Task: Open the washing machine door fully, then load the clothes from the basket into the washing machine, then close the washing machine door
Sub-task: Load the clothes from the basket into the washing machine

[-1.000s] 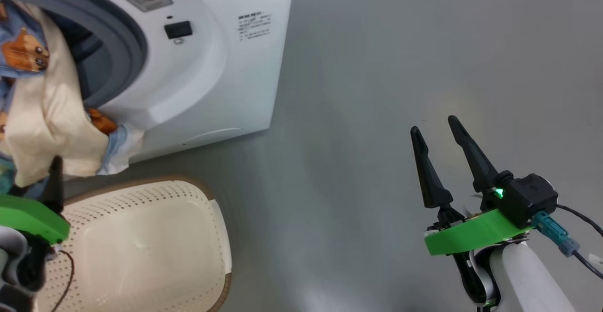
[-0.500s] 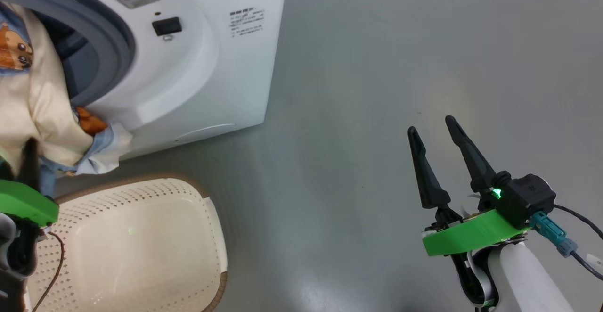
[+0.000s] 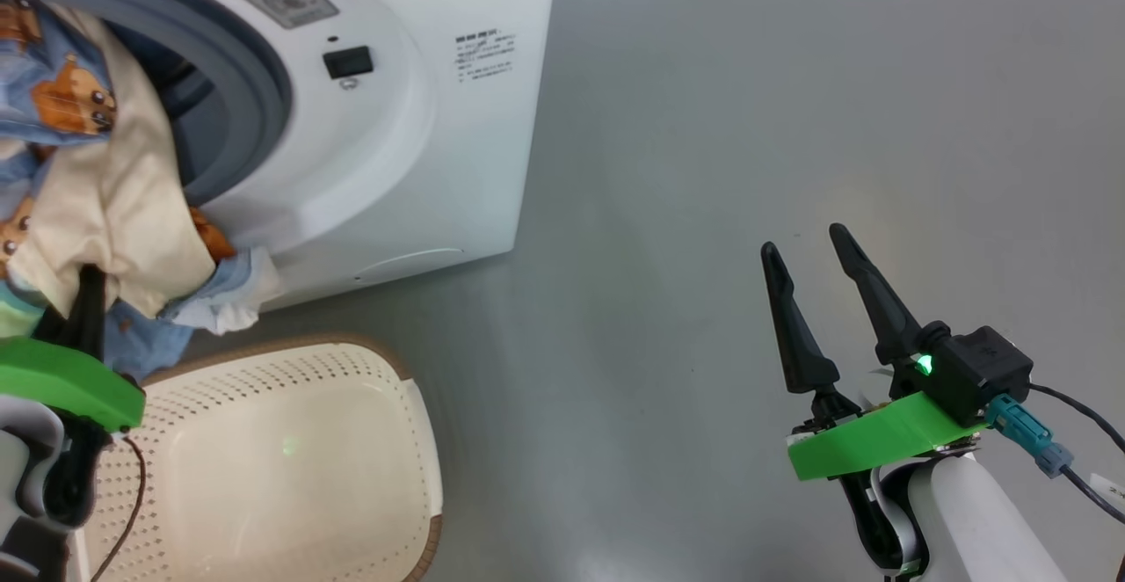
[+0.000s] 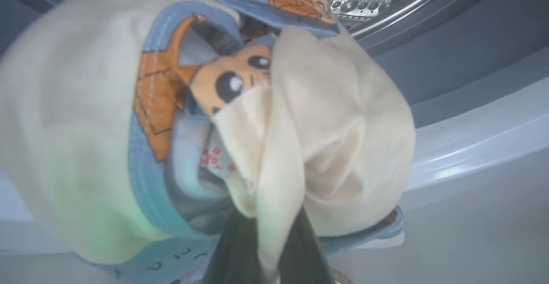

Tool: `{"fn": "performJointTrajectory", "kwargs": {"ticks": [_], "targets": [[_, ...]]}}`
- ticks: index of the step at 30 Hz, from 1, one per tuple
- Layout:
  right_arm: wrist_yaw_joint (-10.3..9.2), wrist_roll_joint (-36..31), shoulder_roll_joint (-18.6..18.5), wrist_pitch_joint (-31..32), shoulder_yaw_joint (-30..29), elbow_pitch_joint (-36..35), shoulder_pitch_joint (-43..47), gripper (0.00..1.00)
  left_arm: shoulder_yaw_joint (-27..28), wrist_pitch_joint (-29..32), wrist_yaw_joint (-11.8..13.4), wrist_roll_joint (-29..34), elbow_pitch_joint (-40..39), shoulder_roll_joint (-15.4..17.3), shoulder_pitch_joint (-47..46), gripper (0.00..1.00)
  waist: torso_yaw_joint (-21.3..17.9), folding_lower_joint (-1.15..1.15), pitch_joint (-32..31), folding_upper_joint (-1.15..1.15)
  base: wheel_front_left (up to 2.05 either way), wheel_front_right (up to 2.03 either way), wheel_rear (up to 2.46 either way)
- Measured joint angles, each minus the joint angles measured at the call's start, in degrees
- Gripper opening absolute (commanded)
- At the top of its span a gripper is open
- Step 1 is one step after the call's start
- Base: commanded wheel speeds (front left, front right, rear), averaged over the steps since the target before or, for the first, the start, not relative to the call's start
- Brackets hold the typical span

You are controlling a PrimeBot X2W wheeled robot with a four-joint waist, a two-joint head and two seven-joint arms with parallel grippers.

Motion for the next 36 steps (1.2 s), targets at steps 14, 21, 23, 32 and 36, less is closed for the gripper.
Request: {"fn": "performJointTrajectory", "kwargs": {"ticks": [14,21,23,32,36], "targets": [[0.00,1.0,0.0,0.0,0.2,1.2,0.0,1.00,8.7,-0.1,0.0,7.3,-11.0,0.6,3.1,0.00,1.9,0.00,-2.1,0.00,0.00,0.00,0.00],[0.00,0.9,0.0,0.0,0.9,0.5,0.0,1.00,5.2,-0.1,0.0,6.8,-6.4,0.9,-7.1,0.00,1.2,0.00,0.0,0.00,0.00,0.00,0.00],[0.00,0.9,0.0,0.0,0.9,-0.1,0.0,1.00,3.9,0.2,0.0,6.7,-4.6,1.3,-11.0,0.00,0.7,0.00,0.9,0.00,0.00,0.00,0.00],[0.00,0.4,0.0,0.0,0.1,-3.7,0.9,1.00,-1.2,0.3,0.0,8.7,2.3,4.0,-25.0,0.00,-2.0,0.00,5.9,0.00,0.00,0.00,0.00],[0.00,0.3,0.0,0.0,-0.3,-5.3,1.4,1.00,6.6,0.0,0.0,13.7,-2.8,5.0,-31.3,0.00,-2.9,0.01,8.4,0.00,0.00,0.00,0.00]]}}
